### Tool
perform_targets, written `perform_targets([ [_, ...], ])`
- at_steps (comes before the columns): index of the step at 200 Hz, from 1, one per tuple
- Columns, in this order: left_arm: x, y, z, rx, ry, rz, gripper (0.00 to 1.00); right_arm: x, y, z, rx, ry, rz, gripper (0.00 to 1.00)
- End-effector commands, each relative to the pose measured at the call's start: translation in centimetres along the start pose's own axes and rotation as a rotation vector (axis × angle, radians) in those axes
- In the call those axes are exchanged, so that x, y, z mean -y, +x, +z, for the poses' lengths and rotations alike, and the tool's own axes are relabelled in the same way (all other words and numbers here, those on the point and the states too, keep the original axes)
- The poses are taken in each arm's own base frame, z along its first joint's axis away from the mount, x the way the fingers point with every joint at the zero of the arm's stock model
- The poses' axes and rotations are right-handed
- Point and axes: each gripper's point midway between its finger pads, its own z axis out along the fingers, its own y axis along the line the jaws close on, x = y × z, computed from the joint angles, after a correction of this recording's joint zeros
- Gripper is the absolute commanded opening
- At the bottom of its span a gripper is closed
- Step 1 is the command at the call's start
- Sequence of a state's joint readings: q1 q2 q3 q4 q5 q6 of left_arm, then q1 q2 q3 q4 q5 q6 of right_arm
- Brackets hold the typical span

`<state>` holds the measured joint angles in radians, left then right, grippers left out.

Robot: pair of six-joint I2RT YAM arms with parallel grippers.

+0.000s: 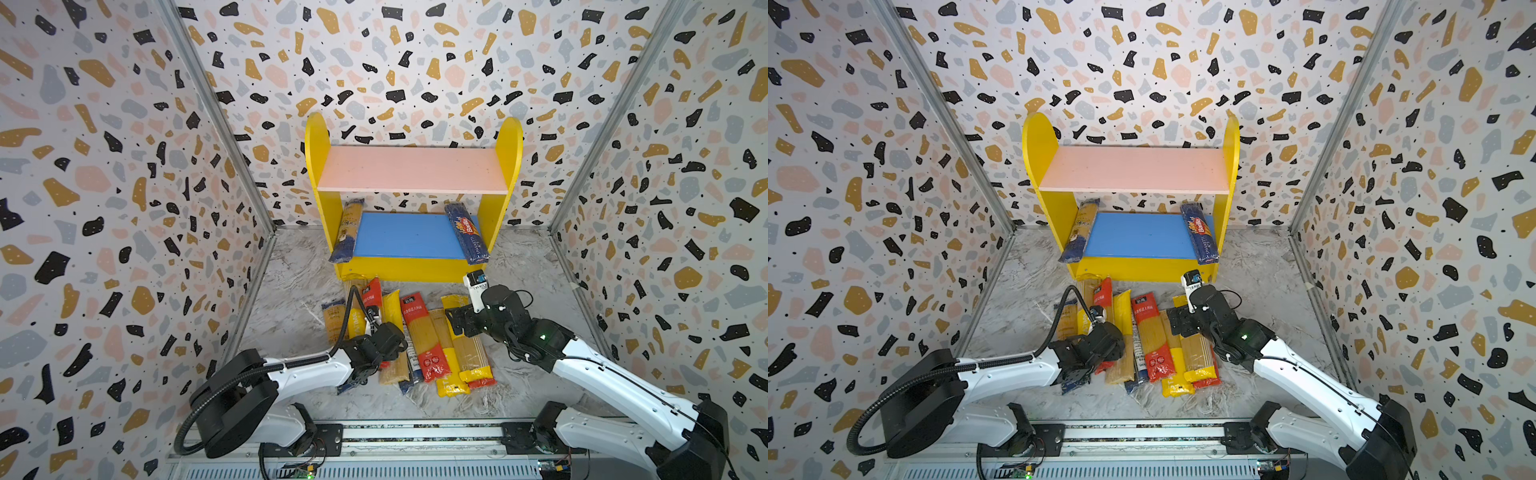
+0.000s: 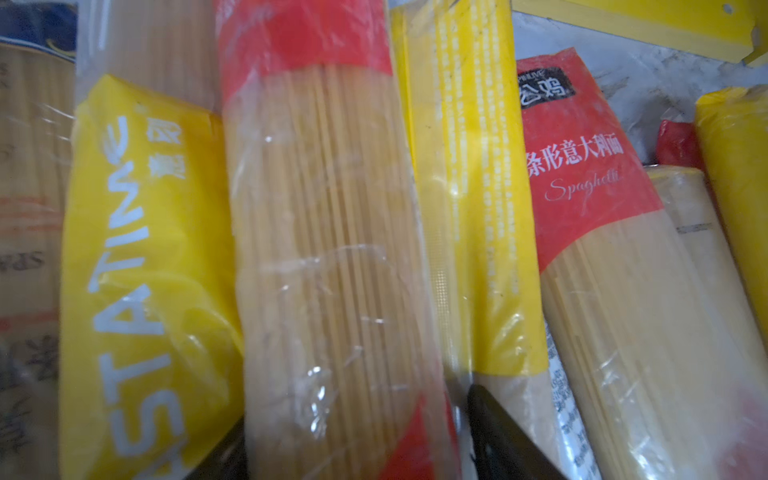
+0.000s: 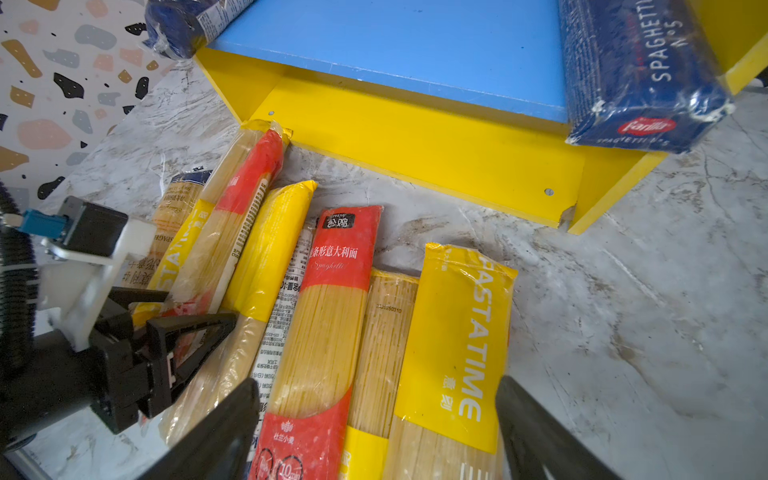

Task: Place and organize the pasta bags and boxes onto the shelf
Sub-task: 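Lower the left gripper onto the red-labelled spaghetti bag while the right gripper hovers, then close the left gripper around the red-labelled spaghetti bag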

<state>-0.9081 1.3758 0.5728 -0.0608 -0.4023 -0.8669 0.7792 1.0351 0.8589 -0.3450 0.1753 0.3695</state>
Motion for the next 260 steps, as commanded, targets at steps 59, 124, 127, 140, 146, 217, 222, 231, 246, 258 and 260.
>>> perform_targets([
  [59, 1.5, -1.5, -2.7, 0.036, 0.089, 0.001, 0.29, -0.1, -0.6, -0.1, 0.008, -0.011, -0.009, 0.89],
  [124, 1.0, -6.0, -8.8, 0.15, 0.114, 0.064, 0.19, -0.7, -1.1, -0.3, 0.013, -0.039, 0.0, 0.89],
  [127, 1.0, -6.2, -9.1, 0.156, 0.118, 0.066, 0.19, -0.8, -1.2, -0.3, 0.015, -0.042, 0.001, 0.89],
  [140, 1.3, -6.9, -10.0, 0.17, 0.128, 0.079, 0.19, -0.8, -1.3, -0.4, 0.017, -0.042, 0.002, 0.89],
  [146, 1.3, -7.3, -10.3, 0.181, 0.13, 0.087, 0.19, -0.8, -1.4, -0.5, 0.02, -0.045, 0.005, 0.89],
  [217, 2.4, -6.7, -10.4, 0.178, 0.207, 0.132, 0.23, -1.0, -1.8, -0.8, 0.02, -0.051, -0.004, 0.89],
  [222, 2.4, -6.4, -10.0, 0.169, 0.208, 0.129, 0.24, -1.0, -1.7, -0.8, 0.018, -0.05, -0.005, 0.89],
  [231, 2.4, -5.7, -9.2, 0.148, 0.207, 0.125, 0.24, -0.9, -1.7, -0.7, 0.017, -0.047, -0.005, 0.89],
  [246, 2.6, -4.6, -8.1, 0.121, 0.218, 0.113, 0.25, -0.9, -1.5, -0.6, 0.014, -0.046, -0.005, 0.89],
  [258, 2.9, -3.8, -7.3, 0.099, 0.237, 0.099, 0.27, -0.9, -1.6, -0.7, 0.015, -0.044, -0.005, 0.89],
  [260, 3.0, -3.7, -7.2, 0.095, 0.24, 0.099, 0.28, -0.9, -1.5, -0.7, 0.014, -0.045, -0.005, 0.89],
])
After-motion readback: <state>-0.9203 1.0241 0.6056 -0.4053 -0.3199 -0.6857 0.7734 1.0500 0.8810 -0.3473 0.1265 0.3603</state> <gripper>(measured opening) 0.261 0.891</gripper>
